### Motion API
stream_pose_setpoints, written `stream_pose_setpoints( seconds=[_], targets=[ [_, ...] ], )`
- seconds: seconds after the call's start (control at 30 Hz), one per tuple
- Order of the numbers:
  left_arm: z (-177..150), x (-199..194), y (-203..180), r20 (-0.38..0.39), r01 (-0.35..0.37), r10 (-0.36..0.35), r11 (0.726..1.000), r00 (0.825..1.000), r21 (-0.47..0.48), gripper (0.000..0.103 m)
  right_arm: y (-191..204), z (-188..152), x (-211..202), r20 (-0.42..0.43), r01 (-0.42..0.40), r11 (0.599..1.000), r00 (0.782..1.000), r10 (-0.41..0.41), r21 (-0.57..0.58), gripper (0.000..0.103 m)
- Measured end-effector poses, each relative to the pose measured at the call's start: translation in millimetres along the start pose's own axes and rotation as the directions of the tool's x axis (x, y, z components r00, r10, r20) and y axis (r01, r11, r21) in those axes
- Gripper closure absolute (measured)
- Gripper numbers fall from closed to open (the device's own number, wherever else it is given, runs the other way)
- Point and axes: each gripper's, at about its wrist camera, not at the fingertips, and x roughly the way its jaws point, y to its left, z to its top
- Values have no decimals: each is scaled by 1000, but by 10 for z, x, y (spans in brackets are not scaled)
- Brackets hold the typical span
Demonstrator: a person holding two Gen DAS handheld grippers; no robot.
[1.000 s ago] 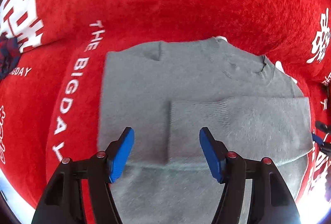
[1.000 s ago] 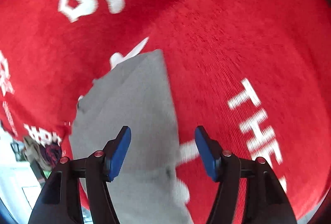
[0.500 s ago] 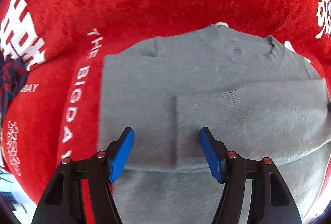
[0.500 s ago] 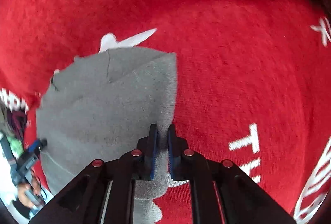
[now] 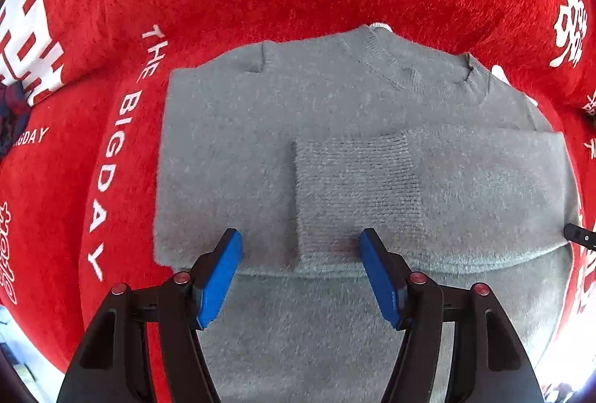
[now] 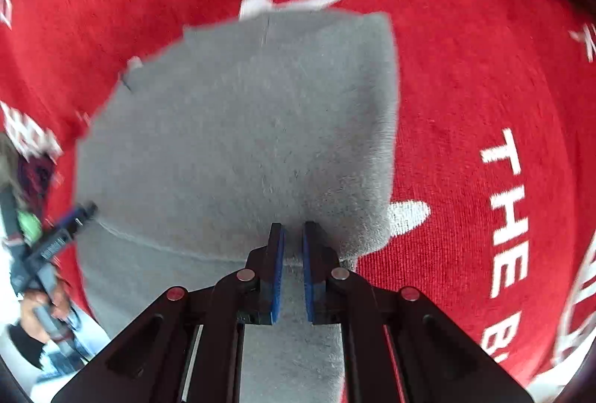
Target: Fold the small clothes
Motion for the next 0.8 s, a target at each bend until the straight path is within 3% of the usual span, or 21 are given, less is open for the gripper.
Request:
stream_pose_setpoints(
  seconds=[0.17,0.53,0.6,0.63,0.67,0.73,0.8],
  targets=[
    [-54,-130,-12,-41,-37,39,998,998,49,36,-121,-75,-211,4,11,998,1000,-11,60,90],
    [-313,-345,-223,-97,7,1,997,995,82,36,-176,-368,-476,8,-24,992,1000,23,123,82],
    [-336,-362,-263,-97,9,0,996,995,89,25,-165,-400,-479,5,-33,991,999,33,126,82],
    [-348,-383,-280,-88,5,3,996,996,87,7,-158,-414,-480,3,-36,991,999,36,125,79],
    [-356,-405,-289,-79,1,5,997,997,82,2,-153,-428,-492,2,-36,992,999,36,123,73],
    [-368,-425,-315,-78,5,1,997,997,82,2,-134,-441,-503,9,-41,993,999,40,114,38],
    [-367,-405,-335,-89,8,0,996,996,83,2,-110,-447,-504,11,-49,993,999,49,104,36]
  ],
)
